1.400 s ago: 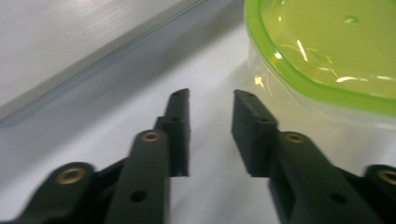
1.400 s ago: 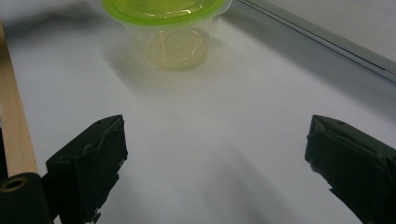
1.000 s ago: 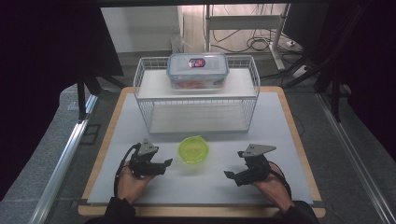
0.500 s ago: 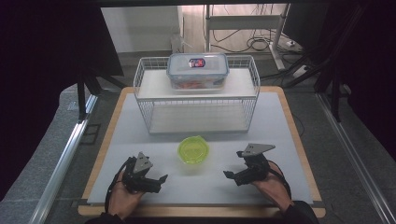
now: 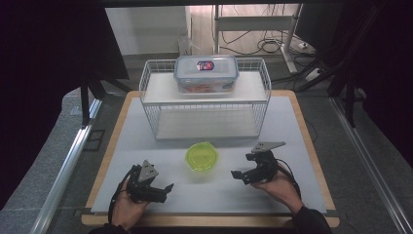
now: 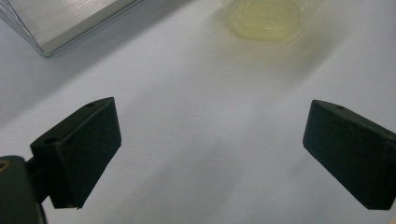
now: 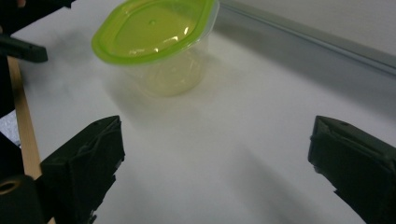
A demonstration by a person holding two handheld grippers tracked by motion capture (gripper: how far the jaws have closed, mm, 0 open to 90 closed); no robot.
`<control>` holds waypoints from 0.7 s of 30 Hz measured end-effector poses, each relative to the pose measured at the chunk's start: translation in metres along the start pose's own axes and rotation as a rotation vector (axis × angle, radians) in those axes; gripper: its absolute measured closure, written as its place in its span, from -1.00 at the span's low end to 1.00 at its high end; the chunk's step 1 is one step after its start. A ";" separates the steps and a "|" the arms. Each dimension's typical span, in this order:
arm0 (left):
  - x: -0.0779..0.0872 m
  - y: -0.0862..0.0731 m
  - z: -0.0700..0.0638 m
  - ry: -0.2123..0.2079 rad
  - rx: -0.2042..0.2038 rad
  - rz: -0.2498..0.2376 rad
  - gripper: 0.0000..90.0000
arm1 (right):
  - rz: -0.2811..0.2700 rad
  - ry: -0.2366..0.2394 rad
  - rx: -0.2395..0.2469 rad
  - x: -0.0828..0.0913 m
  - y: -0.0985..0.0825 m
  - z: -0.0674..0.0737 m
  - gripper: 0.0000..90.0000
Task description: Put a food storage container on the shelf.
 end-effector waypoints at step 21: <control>-0.001 -0.003 -0.004 -0.001 -0.036 0.003 -0.89 | -0.037 0.095 -0.045 -0.033 0.070 -0.006 0.09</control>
Point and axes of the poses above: each handheld gripper's, and its own axes: x roughly backward along the jaws, y roughly out of its top, z roughly to its left, the point moved 3 cm from there along -x, roughly forward along the jaws, and after that the axes turned 12 degrees about z, right-handed, at the moved point
